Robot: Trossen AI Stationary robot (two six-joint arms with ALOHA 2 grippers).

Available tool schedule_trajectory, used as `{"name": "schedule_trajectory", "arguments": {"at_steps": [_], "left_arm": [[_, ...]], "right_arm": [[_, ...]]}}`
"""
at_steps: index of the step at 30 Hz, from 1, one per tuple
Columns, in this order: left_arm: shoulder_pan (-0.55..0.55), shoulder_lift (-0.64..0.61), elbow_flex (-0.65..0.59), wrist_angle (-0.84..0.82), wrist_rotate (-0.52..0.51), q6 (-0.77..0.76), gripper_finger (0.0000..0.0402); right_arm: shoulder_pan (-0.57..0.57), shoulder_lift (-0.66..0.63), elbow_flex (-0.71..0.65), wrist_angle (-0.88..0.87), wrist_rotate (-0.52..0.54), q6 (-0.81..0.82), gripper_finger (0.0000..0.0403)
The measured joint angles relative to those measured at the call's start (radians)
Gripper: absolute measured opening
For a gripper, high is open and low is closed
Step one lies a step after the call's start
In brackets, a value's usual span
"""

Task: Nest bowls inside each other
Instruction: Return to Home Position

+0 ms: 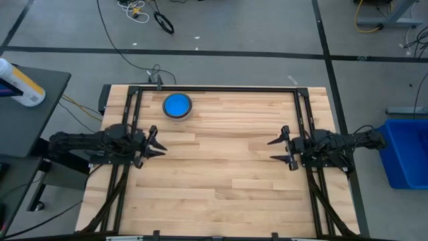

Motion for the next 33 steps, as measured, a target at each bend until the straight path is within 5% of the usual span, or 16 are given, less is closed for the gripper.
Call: {"name": "schedule_trajectory", "arguments": {"at_steps": [9, 20, 28, 33], "left_arm": [[0.000, 0.074, 0.001, -0.016, -0.164, 0.030, 0.0093], [0.000, 0.010, 0.025, -0.074, -0.071, 0.054, 0.0093], [0.000, -0.034, 0.028, -0.074, -0.157, 0.043, 0.0093], [0.000, -0.033, 0.027, -0.050, -0.122, 0.046, 0.0094]], "right_arm": [[0.032, 0.010, 0.000, 0.000, -0.005, 0.020, 0.0273], [0.042, 0.010, 0.000, 0.000, -0.007, 0.020, 0.0245], [0.052, 0.010, 0.000, 0.000, -0.011, 0.036, 0.0229], [0.081, 0.011, 0.000, 0.000, -0.009, 0.035, 0.0221]]}}
